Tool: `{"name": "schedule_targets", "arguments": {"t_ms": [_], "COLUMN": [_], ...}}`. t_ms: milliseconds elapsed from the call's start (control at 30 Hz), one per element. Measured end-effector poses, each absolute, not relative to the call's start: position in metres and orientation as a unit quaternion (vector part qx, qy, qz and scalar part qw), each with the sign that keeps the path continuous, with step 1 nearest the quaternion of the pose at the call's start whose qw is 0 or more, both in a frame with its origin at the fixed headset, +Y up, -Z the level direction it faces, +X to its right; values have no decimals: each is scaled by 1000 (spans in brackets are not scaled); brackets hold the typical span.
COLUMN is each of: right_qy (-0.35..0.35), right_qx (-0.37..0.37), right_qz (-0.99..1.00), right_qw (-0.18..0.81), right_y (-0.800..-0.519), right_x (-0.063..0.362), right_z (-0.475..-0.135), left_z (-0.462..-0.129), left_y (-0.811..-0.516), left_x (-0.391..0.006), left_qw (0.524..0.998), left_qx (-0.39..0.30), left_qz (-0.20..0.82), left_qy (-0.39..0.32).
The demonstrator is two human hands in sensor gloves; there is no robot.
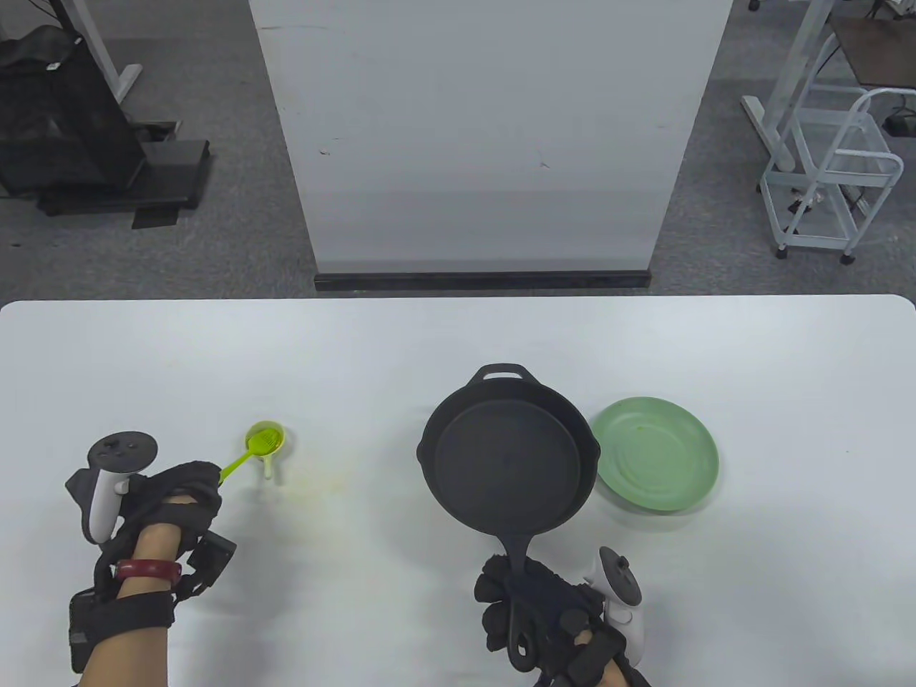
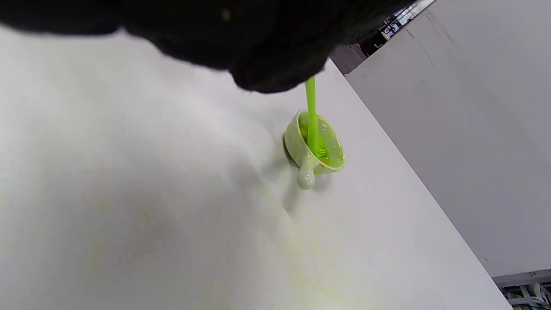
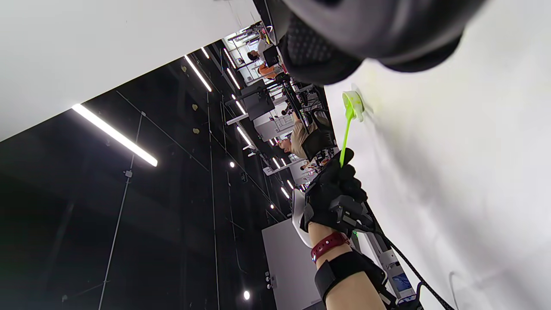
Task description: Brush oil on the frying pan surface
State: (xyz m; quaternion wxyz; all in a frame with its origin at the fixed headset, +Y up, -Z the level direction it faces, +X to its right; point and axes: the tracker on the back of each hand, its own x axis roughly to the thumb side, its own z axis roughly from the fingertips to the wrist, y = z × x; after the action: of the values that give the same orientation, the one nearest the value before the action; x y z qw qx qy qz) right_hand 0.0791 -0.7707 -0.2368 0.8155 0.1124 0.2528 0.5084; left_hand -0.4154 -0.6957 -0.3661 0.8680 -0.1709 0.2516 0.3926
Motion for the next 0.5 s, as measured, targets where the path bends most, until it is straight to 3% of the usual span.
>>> {"name": "schedule_targets", "arguments": {"t_ms": [233,500], "right_qy": [251,248], "right_qx": [113,112], "right_qz": [508,509], "right_qw": [816,816], "right_y": [-770,-770], "right_x": [79,79], "right_z": [-237,-236], "left_z": [-361,-350], "left_y": [-693,-670], "left_x": [-414,-399], "left_qw": [882,952], "left_qx": [-140,-63], "left_qz": [373,209], "left_qy": [250,216]}}
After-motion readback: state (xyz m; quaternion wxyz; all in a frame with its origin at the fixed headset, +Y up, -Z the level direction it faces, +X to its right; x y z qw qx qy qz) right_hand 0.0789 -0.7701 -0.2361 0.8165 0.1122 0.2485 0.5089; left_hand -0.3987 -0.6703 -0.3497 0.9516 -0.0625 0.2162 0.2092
